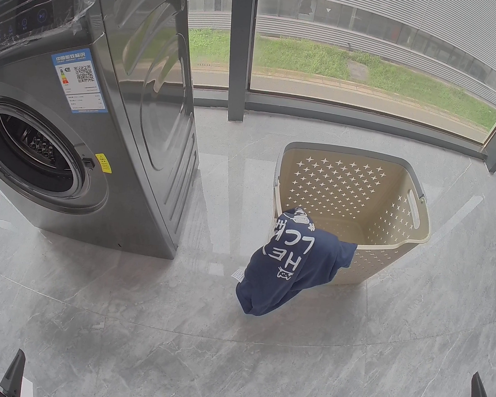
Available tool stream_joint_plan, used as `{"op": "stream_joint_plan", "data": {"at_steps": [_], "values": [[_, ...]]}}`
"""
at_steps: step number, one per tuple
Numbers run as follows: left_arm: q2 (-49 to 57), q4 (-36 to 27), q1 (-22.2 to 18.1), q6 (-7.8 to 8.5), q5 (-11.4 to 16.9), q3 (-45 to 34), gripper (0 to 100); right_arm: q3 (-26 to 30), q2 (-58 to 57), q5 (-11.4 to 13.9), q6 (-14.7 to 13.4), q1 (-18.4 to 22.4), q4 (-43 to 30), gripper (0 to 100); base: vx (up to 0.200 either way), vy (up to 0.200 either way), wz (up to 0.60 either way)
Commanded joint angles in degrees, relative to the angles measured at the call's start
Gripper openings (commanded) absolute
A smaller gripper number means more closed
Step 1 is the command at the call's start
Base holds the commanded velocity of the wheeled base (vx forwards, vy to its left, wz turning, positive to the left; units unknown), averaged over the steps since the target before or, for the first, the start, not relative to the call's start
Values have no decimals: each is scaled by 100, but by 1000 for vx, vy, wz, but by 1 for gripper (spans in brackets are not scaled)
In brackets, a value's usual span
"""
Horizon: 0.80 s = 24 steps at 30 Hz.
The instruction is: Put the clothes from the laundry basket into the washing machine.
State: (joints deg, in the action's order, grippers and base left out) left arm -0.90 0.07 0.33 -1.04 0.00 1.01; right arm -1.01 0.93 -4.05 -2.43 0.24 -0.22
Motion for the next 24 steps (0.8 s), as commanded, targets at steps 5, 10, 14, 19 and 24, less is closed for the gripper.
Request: {"op": "stream_joint_plan", "data": {"at_steps": [5, 10, 14, 19, 24], "values": [[64, 1, 2, -2, 0, -101, 100, 40, -93, 0, -4, -7, -4, 100, 0, 0, 0], [64, 1, 2, -2, -9, -101, 100, 40, -93, 0, -4, 2, -4, 100, 0, 0, 0], [64, 1, 2, -2, -9, -101, 100, 40, -93, 0, -4, 2, -4, 100, 0, -200, 0], [64, 1, 2, 7, -9, -101, 100, 40, -93, 0, -4, 2, -4, 100, 0, -80, 0], [64, 1, 2, 7, -9, -101, 100, 40, -93, 0, -4, -7, -4, 100, 0, 80, 0]]}}
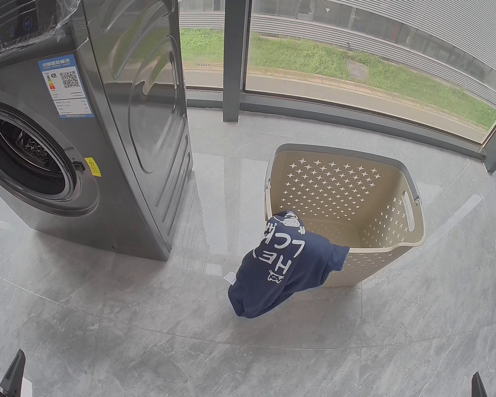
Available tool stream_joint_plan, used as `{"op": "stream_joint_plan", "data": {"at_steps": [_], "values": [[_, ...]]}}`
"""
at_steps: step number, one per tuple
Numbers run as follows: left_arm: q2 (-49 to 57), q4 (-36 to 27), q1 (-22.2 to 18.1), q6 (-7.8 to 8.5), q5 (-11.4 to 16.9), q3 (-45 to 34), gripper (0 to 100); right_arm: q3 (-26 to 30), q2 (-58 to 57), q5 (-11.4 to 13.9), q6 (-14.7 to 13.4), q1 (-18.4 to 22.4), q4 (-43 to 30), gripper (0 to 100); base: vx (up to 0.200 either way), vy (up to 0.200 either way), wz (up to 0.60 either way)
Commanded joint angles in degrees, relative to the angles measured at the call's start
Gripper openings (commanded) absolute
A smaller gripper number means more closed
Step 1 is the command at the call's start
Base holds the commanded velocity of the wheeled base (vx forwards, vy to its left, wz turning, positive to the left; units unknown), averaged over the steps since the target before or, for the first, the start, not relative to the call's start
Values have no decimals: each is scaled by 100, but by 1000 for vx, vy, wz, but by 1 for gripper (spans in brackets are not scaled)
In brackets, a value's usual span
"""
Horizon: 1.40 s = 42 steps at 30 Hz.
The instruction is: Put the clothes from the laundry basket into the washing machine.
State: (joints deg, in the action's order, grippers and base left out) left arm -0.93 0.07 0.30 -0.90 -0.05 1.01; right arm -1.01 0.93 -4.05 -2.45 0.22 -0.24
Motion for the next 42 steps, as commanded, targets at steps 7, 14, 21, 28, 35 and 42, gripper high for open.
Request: {"op": "stream_joint_plan", "data": {"at_steps": [7, 14, 21, 28, 35, 42], "values": [[66, 1, 5, -33, -13, -101, 100, 40, -93, 0, 8, 4, -2, 100, 0, 200, 0], [66, 1, 5, -33, -13, -101, 100, 40, -93, 0, 8, 4, -2, 100, 0, 86, 0], [66, 1, 5, -6, -21, -101, 100, 40, -93, 0, -1, 4, 7, 100, 57, 0, 0], [66, 1, 5, -24, -13, -101, 100, 31, -93, 0, 8, -4, -11, 100, 200, 0, 0], [66, 1, 5, -33, -13, -101, 100, 31, -93, 18, 17, -4, -11, 100, 86, 0, 0], [66, 1, 5, -42, -21, -101, 100, 48, -93, 9, 17, -4, 33, 100, 0, 0, 0]]}}
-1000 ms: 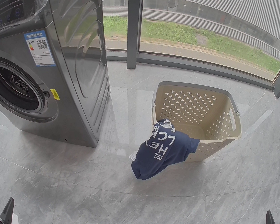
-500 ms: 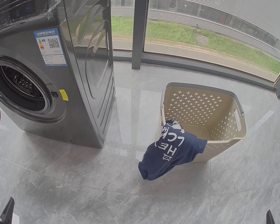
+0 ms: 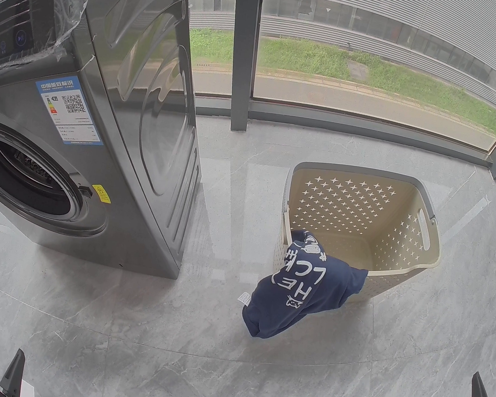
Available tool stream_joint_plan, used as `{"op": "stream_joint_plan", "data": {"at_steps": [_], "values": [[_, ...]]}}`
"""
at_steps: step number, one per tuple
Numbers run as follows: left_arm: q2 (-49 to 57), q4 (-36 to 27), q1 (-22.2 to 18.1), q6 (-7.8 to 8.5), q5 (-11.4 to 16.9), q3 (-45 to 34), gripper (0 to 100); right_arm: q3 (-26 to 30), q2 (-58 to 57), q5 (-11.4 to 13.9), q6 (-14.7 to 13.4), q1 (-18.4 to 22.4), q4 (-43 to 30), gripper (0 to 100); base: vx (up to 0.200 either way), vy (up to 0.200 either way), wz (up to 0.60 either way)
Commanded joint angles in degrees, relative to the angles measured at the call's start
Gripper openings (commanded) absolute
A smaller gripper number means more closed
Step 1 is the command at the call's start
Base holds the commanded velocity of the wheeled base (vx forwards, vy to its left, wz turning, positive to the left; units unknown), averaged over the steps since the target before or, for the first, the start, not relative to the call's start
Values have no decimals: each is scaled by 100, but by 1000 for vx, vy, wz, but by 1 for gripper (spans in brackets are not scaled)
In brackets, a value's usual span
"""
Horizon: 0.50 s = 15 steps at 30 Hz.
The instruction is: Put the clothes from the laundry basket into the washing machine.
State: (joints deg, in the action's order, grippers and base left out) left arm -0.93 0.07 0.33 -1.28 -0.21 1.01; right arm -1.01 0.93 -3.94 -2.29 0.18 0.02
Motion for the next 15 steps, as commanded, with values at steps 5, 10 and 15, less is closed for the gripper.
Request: {"op": "stream_joint_plan", "data": {"at_steps": [5, 10, 15], "values": [[66, 1, 2, 14, 3, -101, 100, -39, -93, 42, -17, 8, 33, 100, 0, 0, 0], [66, 1, 2, 31, -6, -101, 100, -1384, 777, 464, -289, -27, 85, 100, 0, 0, 0], [66, 1, 2, 14, 3, -101, 100, -1173, 2931, 1071, -474, -80, 463, 100, 0, 0, 0]]}}
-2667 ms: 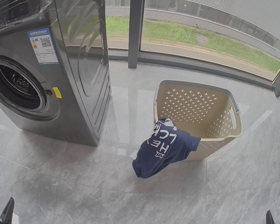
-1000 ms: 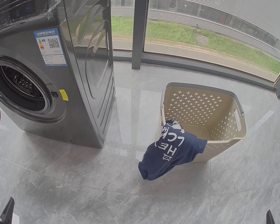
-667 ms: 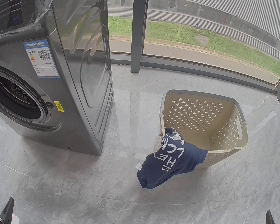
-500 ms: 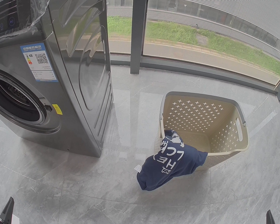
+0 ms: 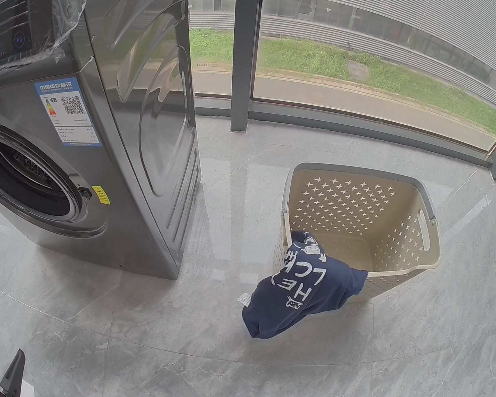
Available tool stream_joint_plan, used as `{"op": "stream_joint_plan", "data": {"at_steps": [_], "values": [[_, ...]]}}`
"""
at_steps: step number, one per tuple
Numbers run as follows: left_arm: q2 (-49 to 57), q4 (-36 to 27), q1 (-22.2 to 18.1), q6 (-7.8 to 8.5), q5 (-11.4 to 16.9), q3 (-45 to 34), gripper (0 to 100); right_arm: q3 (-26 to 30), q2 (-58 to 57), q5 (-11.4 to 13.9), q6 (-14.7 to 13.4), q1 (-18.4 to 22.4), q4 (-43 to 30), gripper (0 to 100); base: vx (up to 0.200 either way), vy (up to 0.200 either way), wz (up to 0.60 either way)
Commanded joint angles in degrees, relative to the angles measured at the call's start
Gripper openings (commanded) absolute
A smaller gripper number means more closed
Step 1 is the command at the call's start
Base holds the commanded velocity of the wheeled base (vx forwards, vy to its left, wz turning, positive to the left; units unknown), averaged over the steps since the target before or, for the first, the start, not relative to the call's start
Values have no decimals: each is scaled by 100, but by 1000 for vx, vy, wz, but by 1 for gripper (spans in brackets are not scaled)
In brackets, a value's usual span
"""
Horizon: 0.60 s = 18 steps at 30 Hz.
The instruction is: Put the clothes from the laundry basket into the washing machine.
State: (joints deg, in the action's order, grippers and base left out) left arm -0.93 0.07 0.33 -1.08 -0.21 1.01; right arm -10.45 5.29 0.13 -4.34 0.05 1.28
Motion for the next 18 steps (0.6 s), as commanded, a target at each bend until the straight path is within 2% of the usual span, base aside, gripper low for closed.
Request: {"op": "stream_joint_plan", "data": {"at_steps": [1, 4, 7, 8, 10, 13, 14, 18], "values": [[66, 1, 2, -6, -6, -101, 100, -212, 2969, 760, -287, -75, 610, 100, 0, 0, 0], [66, 1, 2, -15, 3, -101, 100, -159, 3971, 839, -296, -207, 1296, 100, 0, 0, 0], [66, 1, 2, 3, 3, -101, 100, -80, 5166, 822, -436, -761, 2219, 100, 0, 0, 0], [66, 1, 2, 3, 3, -101, 100, -71, 5245, 813, -462, -805, 2280, 100, 0, 0, 0], [66, 1, 2, -6, 3, -101, 100, -54, 5790, 760, -665, -1244, 2676, 100, 0, 0, 0], [66, 1, 2, -6, 3, -101, 100, -80, 6239, 549, -788, -1543, 2895, 100, 0, 0, 0], [66, 1, 2, -6, 3, -101, 100, -107, 6608, 312, -884, -1736, 3115, 100, 0, 0, 0], [66, 1, 2, -6, 3, -101, 100, -71, 7284, 4, -1174, -2105, 3915, 100, 0, 0, 0]]}}
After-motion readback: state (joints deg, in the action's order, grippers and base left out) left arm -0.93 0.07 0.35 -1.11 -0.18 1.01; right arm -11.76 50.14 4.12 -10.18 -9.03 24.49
